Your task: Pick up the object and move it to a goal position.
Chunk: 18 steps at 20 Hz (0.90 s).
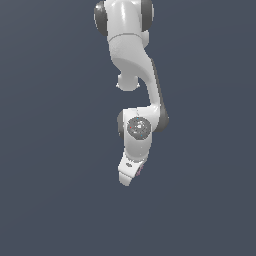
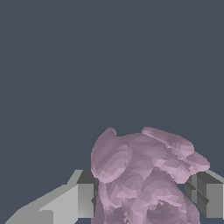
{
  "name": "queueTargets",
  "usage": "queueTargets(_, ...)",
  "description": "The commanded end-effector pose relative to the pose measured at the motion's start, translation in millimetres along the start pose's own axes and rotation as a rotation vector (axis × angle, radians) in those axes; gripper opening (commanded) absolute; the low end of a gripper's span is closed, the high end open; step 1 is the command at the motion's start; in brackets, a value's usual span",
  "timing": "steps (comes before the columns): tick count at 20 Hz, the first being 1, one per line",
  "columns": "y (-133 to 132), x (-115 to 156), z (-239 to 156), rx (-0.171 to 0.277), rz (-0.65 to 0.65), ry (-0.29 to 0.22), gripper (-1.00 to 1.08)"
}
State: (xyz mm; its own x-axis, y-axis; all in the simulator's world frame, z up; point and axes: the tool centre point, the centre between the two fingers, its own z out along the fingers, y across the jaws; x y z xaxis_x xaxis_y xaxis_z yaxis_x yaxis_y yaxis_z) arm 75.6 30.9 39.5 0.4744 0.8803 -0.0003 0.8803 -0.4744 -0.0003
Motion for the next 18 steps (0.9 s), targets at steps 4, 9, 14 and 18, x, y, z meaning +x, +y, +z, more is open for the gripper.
queueTargets(4,0.3,-0.4,-0.4,0.0,0.0,0.0,-1.0)
queueTargets(9,-0.7,-6.4,-4.7,0.0,0.0,0.0,-1.0)
queueTargets(14,-3.3,-21.8,-15.6,-0.001,0.001,0.0,-1.0)
queueTargets(18,-6.7,-42.1,-30.2,-0.001,0.001,0.0,-1.0)
